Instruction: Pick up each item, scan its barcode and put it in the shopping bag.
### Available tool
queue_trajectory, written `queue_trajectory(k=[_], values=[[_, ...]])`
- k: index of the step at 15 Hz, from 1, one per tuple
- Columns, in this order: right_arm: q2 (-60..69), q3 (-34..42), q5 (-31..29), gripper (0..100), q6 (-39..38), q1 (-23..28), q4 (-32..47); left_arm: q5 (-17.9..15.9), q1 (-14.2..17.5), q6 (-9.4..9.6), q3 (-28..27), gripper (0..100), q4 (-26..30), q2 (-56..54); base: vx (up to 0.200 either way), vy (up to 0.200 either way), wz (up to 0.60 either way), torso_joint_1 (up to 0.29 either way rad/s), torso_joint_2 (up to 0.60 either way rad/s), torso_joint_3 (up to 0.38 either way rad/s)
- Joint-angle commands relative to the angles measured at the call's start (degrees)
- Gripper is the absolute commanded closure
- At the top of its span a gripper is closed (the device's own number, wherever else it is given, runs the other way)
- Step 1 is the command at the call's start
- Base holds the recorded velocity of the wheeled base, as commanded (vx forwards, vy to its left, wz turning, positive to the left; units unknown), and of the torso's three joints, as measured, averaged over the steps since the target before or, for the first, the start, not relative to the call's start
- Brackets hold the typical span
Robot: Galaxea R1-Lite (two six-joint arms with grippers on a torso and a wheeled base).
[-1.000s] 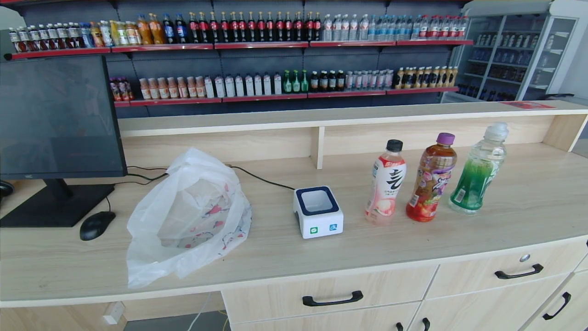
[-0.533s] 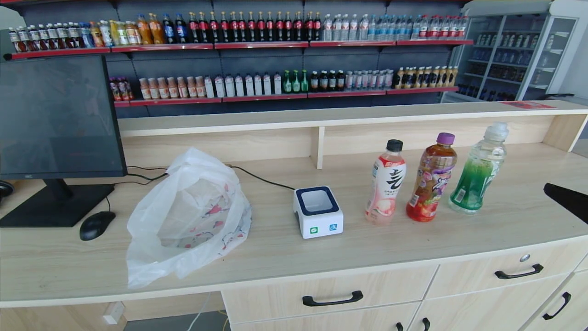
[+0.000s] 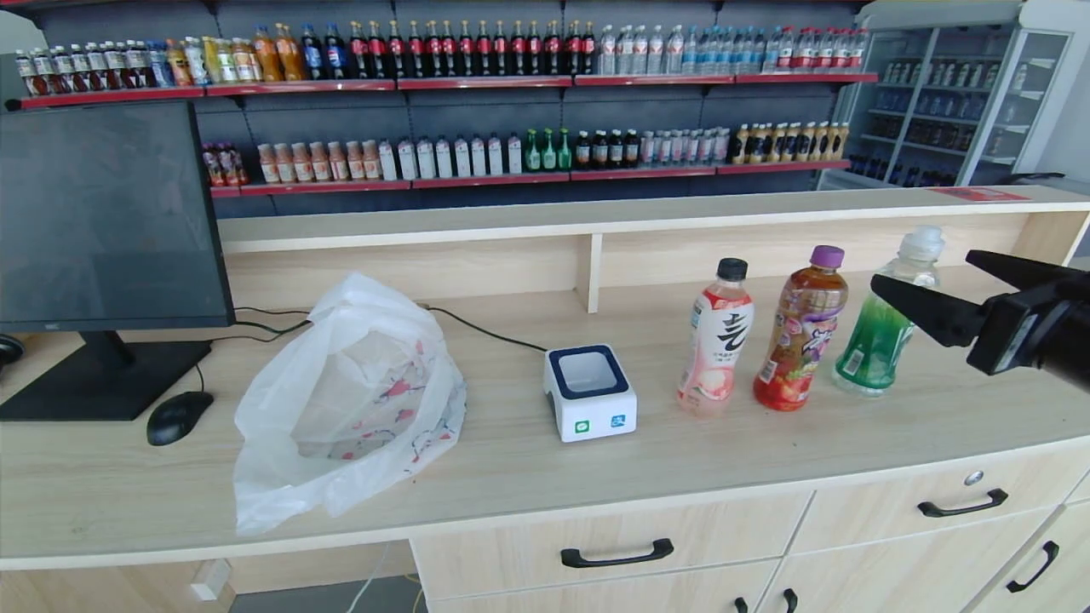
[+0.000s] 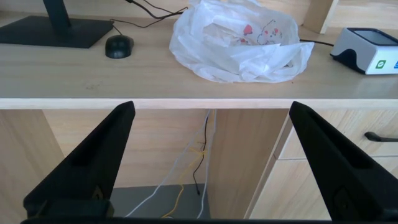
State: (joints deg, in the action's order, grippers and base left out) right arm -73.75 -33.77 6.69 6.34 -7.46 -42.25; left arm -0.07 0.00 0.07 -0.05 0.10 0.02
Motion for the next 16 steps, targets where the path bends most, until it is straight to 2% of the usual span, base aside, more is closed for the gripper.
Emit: queue_trajectory(k=[1,3,6,8,10,12,16], values=[[-6.14,3.18,-0.01,0,-0.10,-0.54,-6.88,-0.01,0.00,0.01,-0.04,0,-0.01,-0.02,0.000,0.000,0.00,0.000,0.00,0.000],[-9.83,8.54,-0.01,0,-0.19,-1.24,-18.39,-0.01,0.00,0.01,0.05,0,-0.01,-0.02,0.000,0.000,0.00,0.000,0.00,0.000],[-15.81,8.81,-0.01,0,-2.30,-1.24,-26.74,-0.01,0.00,0.01,-0.04,0,-0.01,-0.02,0.000,0.000,0.00,0.000,0.00,0.000],[-16.42,9.42,-0.01,0,-3.70,-1.68,-30.78,-0.01,0.00,0.01,-0.04,0,-0.01,-0.02,0.000,0.000,0.00,0.000,0.00,0.000],[-15.90,13.90,-0.10,0,-3.53,-1.86,-32.54,-0.01,0.00,0.01,0.05,0,-0.01,-0.02,0.000,0.000,0.00,0.000,0.00,0.000],[-15.90,16.81,0.51,0,-5.37,-1.77,-38.96,-0.01,0.00,0.01,-0.04,0,-0.01,-0.02,0.000,0.000,0.00,0.000,0.00,0.000],[-19.41,18.65,1.31,0,-8.89,-2.56,-41.16,-0.01,0.00,0.01,-0.04,0,-0.01,-0.02,0.000,0.000,0.00,0.000,0.00,0.000]])
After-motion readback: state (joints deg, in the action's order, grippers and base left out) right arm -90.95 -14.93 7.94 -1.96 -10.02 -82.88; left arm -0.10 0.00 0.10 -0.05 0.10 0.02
